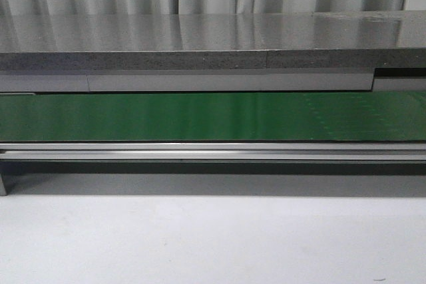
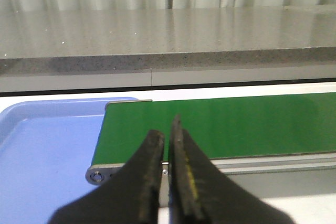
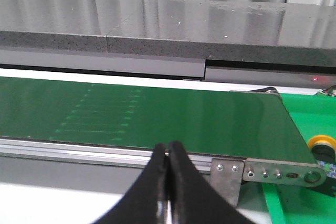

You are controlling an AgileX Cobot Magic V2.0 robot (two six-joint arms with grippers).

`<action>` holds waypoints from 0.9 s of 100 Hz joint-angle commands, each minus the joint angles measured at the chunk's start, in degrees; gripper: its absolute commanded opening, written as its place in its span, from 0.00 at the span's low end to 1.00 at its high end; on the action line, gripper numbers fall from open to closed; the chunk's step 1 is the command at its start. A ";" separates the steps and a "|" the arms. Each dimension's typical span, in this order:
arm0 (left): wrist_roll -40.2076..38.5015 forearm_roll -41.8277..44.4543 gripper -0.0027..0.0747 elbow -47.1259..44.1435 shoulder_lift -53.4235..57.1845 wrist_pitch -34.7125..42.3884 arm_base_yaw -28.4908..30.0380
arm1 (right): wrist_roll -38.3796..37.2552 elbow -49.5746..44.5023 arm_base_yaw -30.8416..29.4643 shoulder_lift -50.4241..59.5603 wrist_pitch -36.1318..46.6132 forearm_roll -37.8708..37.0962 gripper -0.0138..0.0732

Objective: Move button from left to right

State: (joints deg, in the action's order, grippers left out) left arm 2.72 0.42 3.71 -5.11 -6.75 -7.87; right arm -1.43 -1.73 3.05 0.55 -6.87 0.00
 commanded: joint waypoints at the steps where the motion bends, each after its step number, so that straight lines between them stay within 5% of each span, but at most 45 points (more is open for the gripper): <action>1: -2.17 0.27 0.04 -0.45 1.50 5.00 1.12 | -0.04 0.00 0.08 0.92 4.17 0.00 0.08; 90: -2.72 0.33 0.04 -5.94 7.50 6.25 2.71 | -0.04 0.00 0.08 0.92 4.11 0.00 0.08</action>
State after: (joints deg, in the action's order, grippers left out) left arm 0.64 0.76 0.08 0.31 -5.04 -5.27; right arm -1.43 -1.73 3.05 0.55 -6.97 0.00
